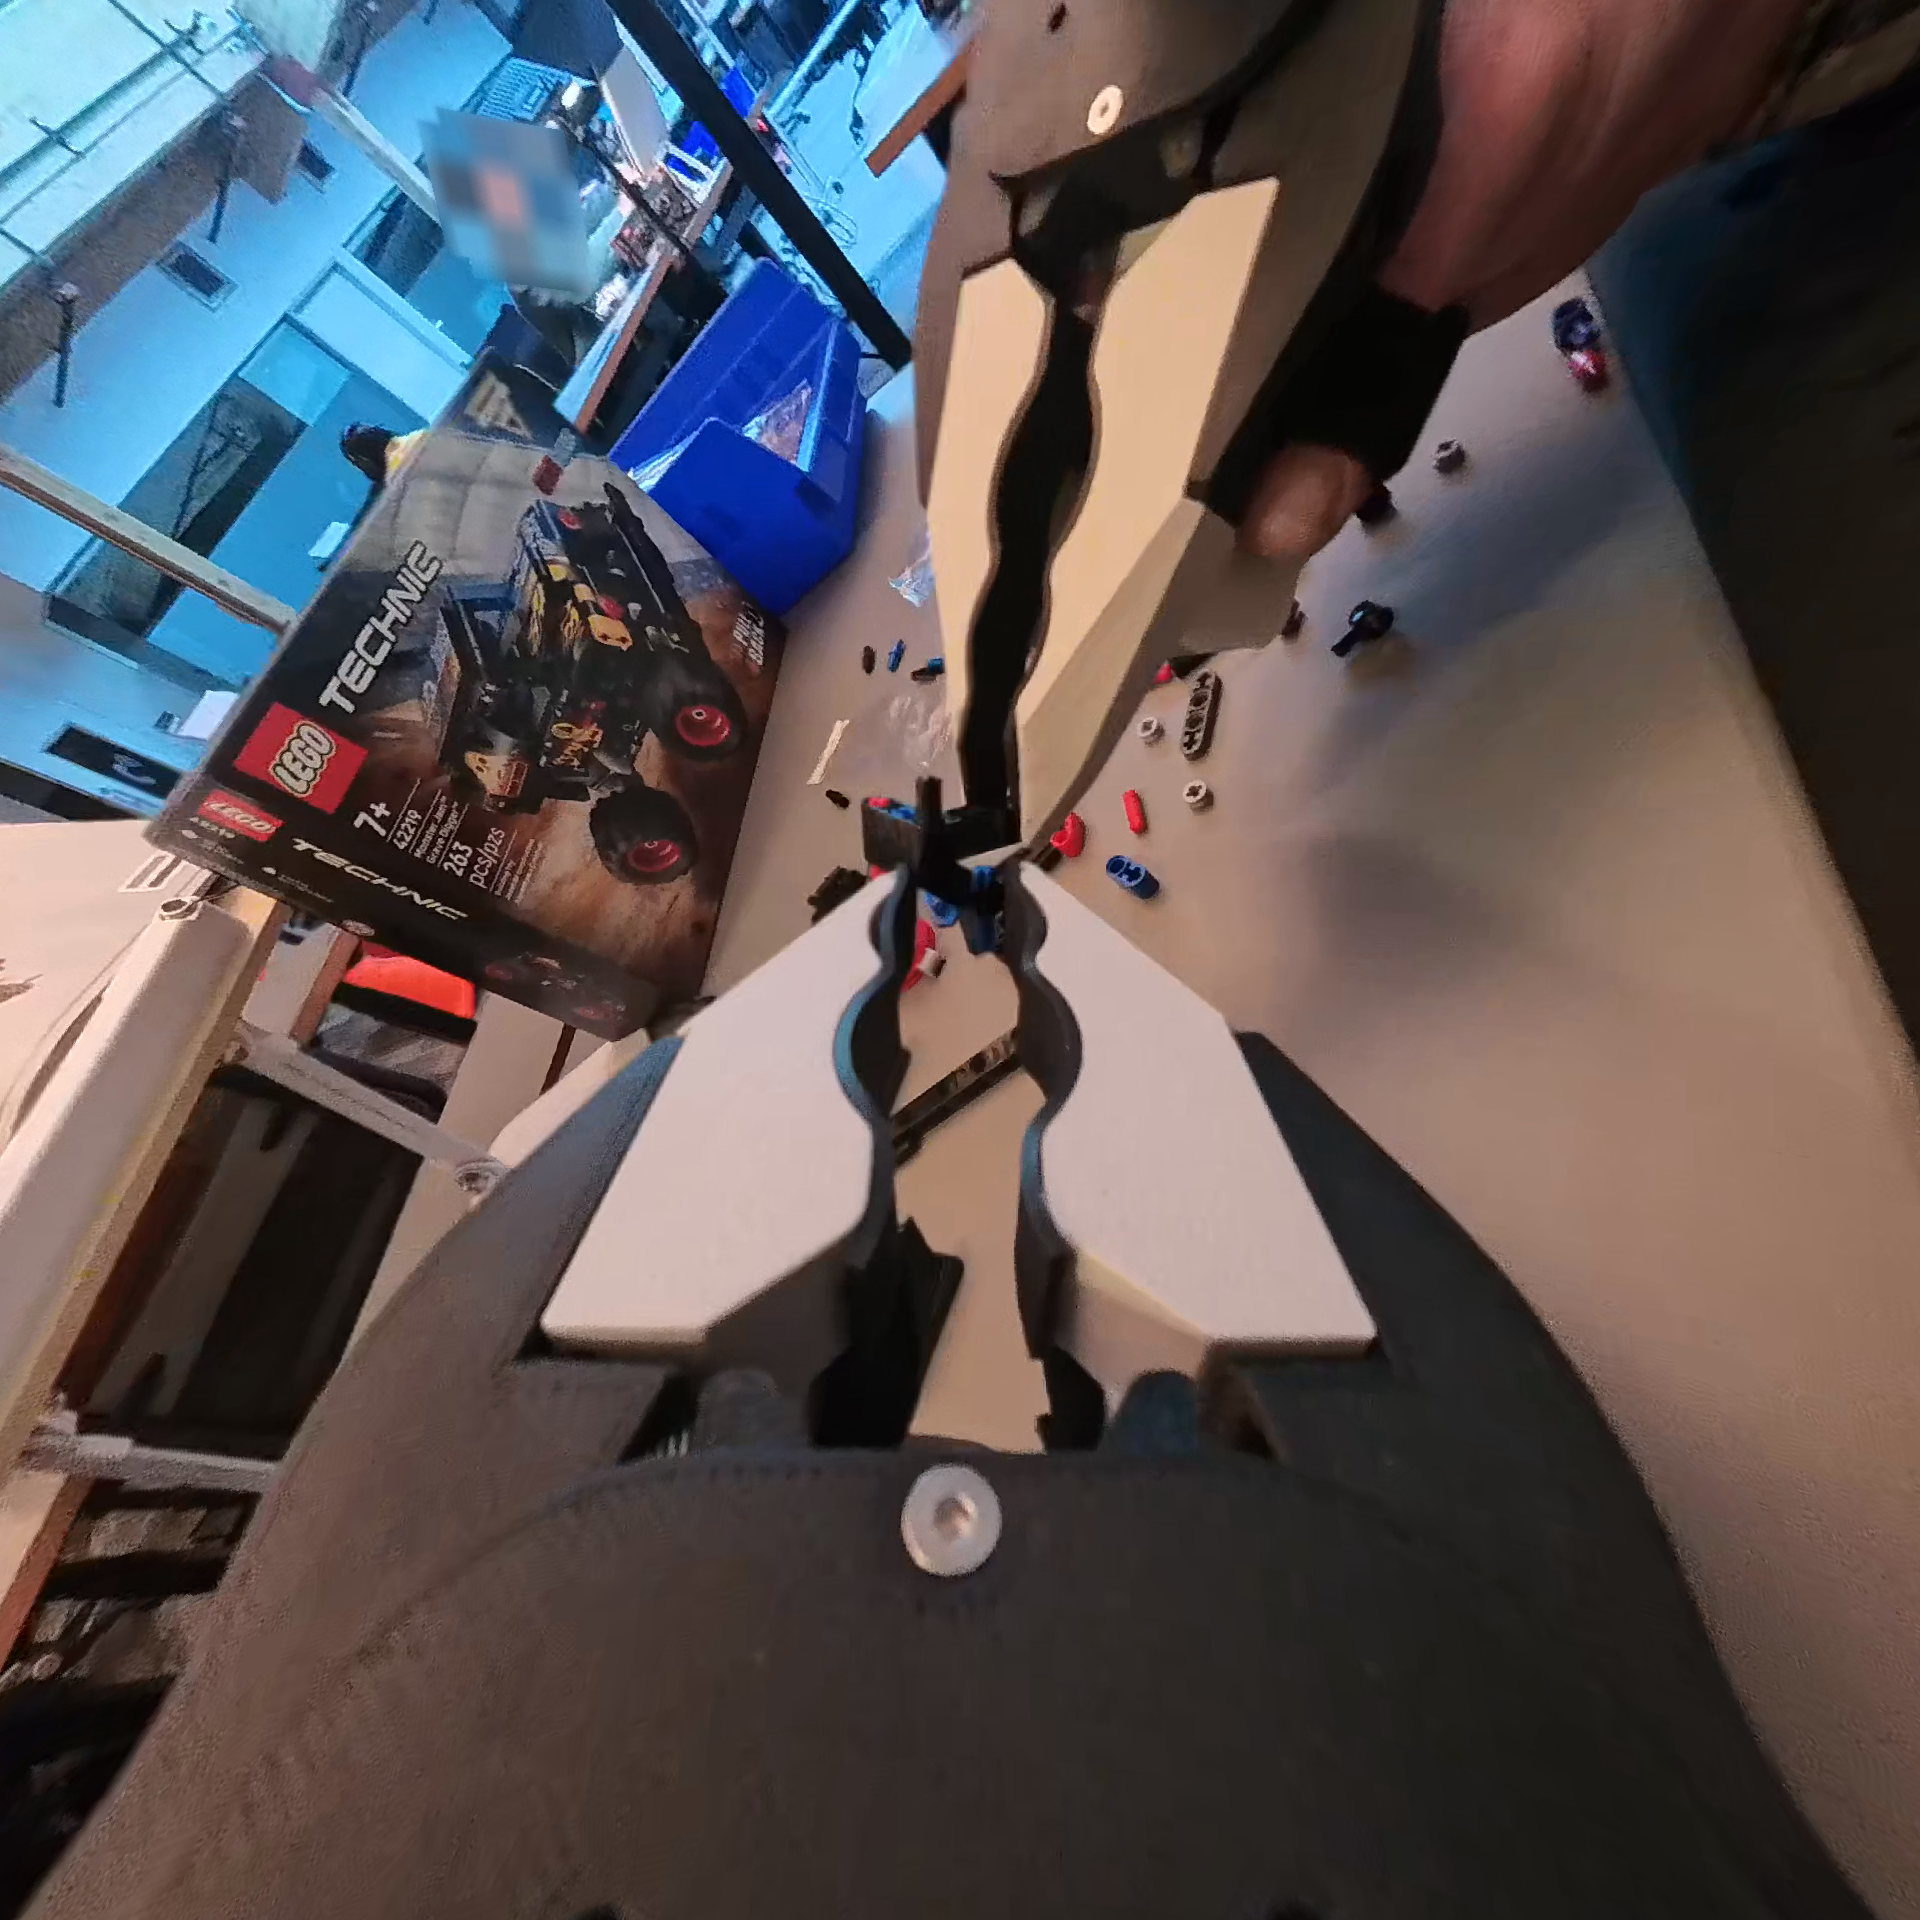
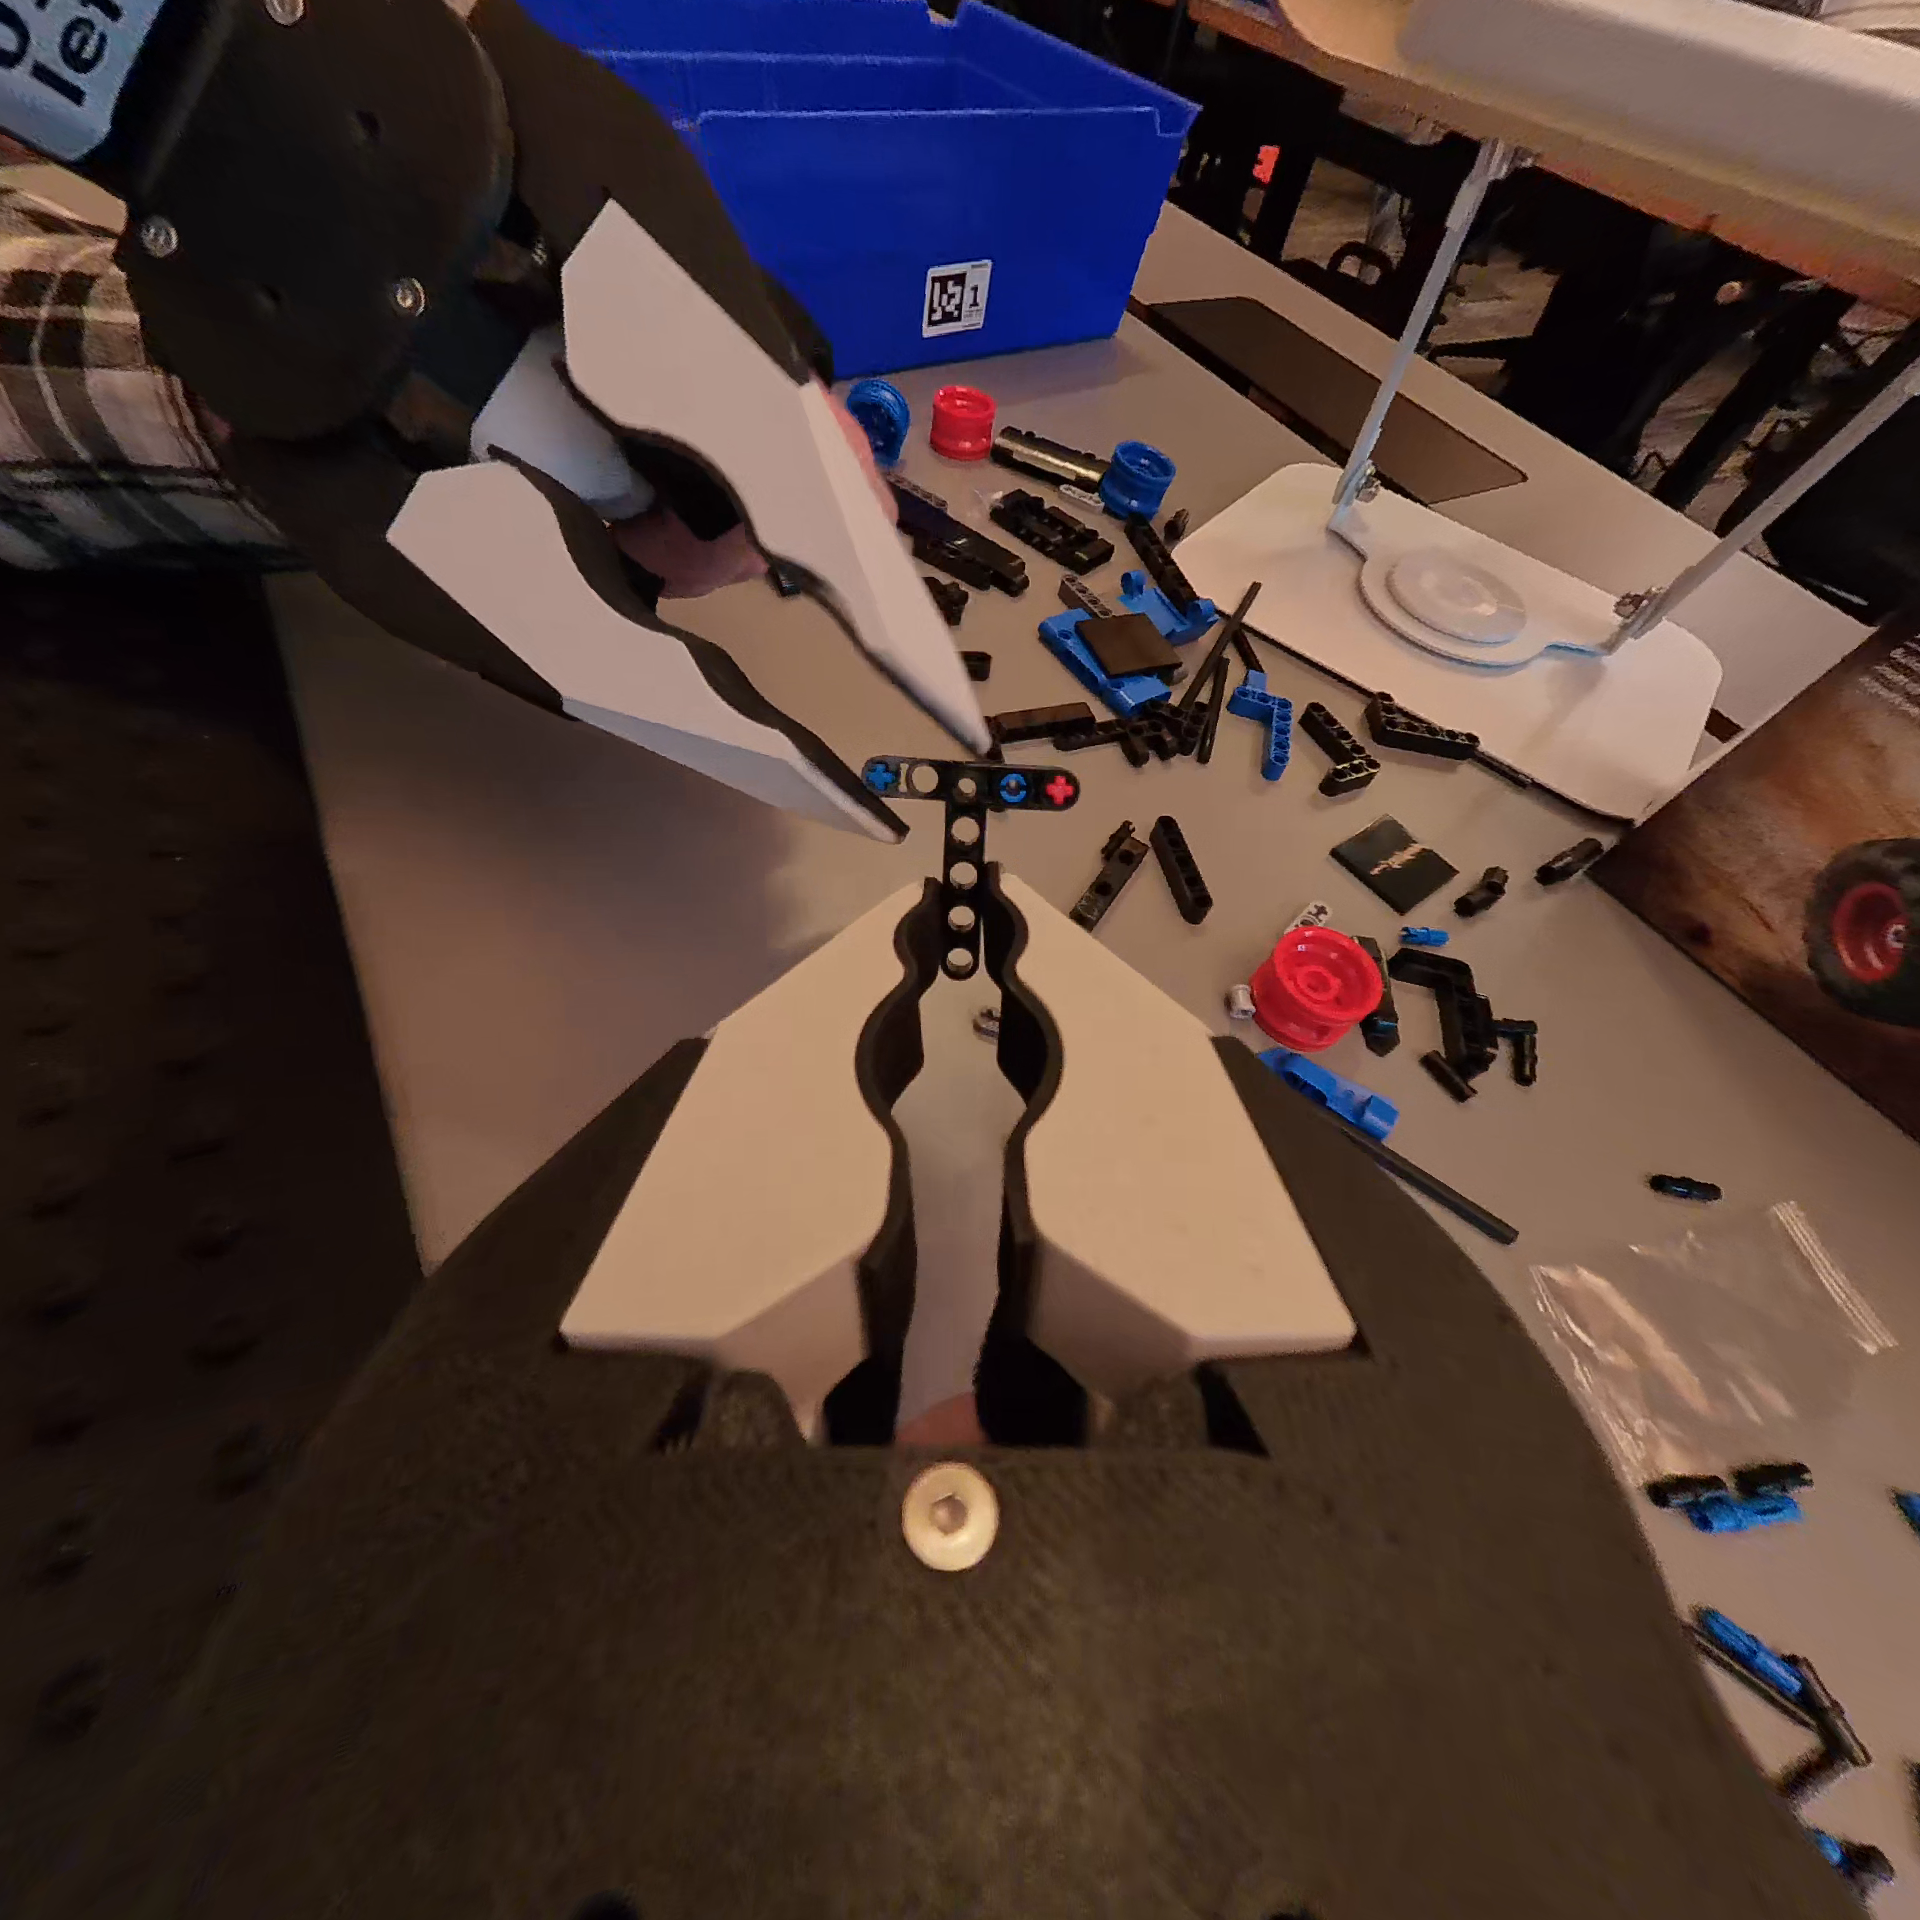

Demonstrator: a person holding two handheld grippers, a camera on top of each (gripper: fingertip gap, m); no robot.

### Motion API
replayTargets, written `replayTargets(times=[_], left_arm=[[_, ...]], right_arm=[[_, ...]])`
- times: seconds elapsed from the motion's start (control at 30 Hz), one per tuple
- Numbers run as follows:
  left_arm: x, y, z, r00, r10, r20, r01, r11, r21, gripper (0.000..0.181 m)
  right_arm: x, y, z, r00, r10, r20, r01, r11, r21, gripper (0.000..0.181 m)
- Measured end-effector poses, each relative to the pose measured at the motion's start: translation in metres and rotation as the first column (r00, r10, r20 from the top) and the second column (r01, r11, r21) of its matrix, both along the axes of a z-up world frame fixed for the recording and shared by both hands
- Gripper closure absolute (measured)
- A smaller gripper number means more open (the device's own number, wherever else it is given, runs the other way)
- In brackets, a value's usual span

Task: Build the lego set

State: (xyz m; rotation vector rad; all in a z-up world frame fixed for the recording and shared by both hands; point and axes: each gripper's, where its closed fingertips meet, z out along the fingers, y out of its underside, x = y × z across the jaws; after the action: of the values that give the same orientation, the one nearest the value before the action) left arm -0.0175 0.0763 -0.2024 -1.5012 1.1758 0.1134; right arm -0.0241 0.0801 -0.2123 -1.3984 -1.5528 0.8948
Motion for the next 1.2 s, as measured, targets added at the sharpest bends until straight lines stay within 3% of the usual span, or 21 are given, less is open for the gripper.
replayTargets(times=[0.9, 1.2], left_arm=[[-0.01, 0.006, -0.004, 1.0, 0.001, -0.017, -0.001, 1.0, -0.01, 0.176], [-0.018, -0.004, -0.015, 0.998, -0.028, -0.063, 0.022, 0.995, -0.101, 0.177]], right_arm=[[0.005, -0.004, 0.001, 0.999, 0.023, -0.04, -0.026, 0.997, -0.071, 0.163], [0.03, 0.034, 0.019, 0.992, -0.1, -0.075, 0.096, 0.994, -0.058, 0.164]])
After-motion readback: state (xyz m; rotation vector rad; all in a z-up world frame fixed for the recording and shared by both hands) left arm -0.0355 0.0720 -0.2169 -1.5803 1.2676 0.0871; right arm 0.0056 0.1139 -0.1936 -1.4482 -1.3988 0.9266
